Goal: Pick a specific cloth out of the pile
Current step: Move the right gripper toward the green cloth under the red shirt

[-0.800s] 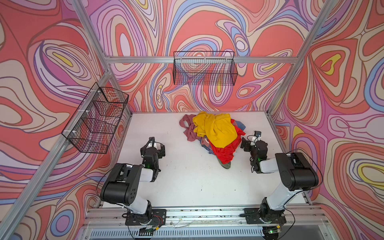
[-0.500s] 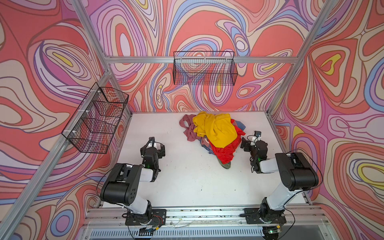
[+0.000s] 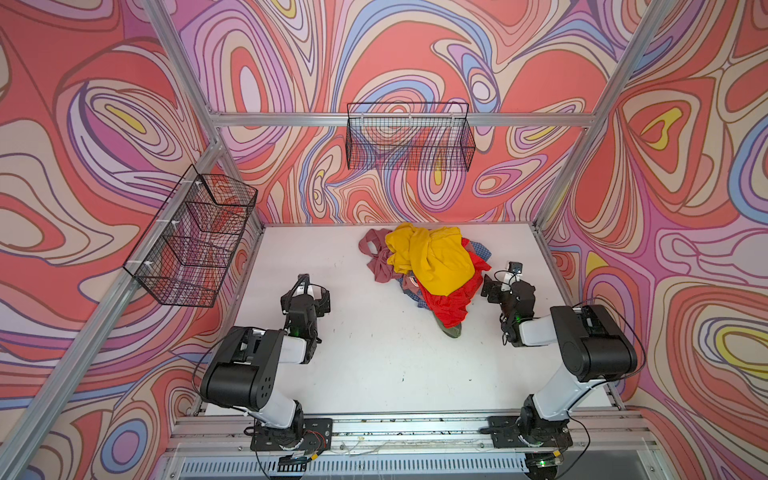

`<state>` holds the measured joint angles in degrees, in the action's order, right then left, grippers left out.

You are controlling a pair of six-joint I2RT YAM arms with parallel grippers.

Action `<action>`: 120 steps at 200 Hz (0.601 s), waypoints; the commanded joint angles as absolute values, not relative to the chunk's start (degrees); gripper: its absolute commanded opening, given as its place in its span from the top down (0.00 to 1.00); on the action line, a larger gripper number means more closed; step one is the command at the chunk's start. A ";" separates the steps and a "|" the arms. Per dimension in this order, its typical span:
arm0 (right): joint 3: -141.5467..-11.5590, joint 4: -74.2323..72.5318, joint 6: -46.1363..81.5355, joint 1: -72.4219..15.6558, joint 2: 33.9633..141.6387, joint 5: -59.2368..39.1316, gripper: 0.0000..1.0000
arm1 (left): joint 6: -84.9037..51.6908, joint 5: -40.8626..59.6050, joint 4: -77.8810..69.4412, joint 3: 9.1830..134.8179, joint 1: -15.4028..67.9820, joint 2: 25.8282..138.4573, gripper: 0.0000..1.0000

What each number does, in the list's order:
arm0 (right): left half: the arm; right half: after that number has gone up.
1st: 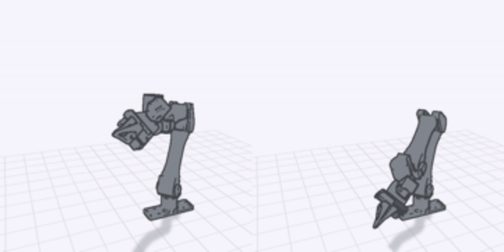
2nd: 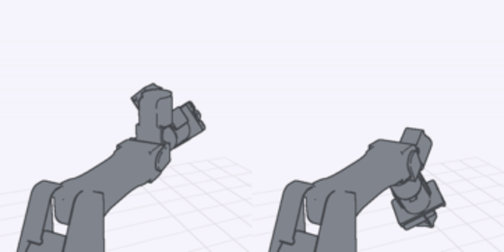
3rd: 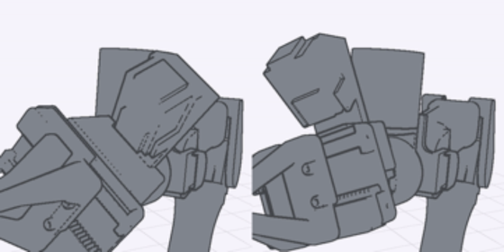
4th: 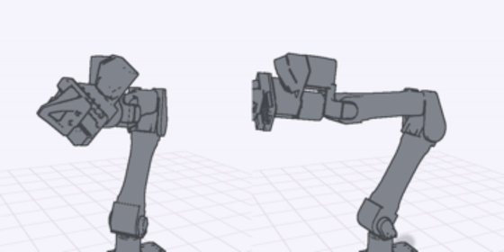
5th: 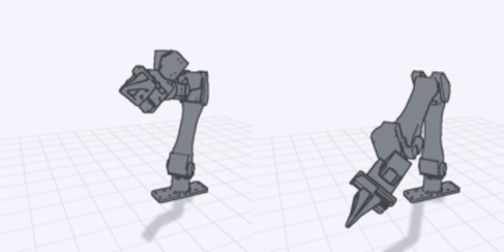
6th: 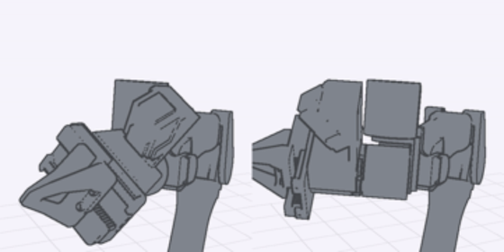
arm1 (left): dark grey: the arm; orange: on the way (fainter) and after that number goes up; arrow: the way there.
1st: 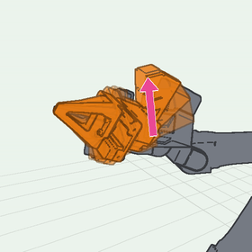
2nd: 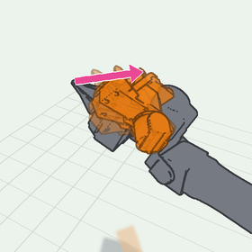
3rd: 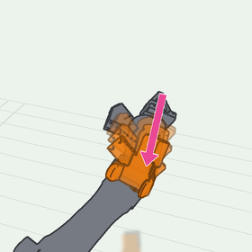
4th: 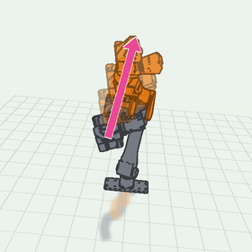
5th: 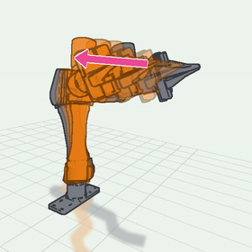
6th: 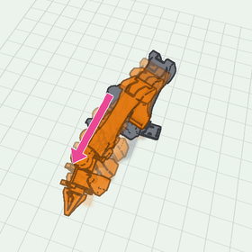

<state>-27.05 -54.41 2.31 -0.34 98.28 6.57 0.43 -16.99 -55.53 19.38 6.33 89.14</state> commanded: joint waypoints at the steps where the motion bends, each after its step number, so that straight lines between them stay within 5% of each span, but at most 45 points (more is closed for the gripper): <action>1: -26.86 -54.86 2.64 -0.18 98.61 6.45 0.01 | 0.82 -17.67 -57.18 19.39 6.13 89.38 0.00; 61: -27.01 -53.63 3.69 -0.18 97.31 9.03 0.06 | -1.40 -17.20 -53.94 20.67 4.04 88.48 0.00; 87: -36.00 -26.83 8.30 0.62 89.41 11.94 0.02 | -0.34 -18.42 -51.17 20.04 5.45 83.75 0.00; 120: -42.12 -5.41 14.67 0.88 82.61 8.82 0.05 | -10.23 -28.11 -21.40 28.77 6.59 69.25 0.00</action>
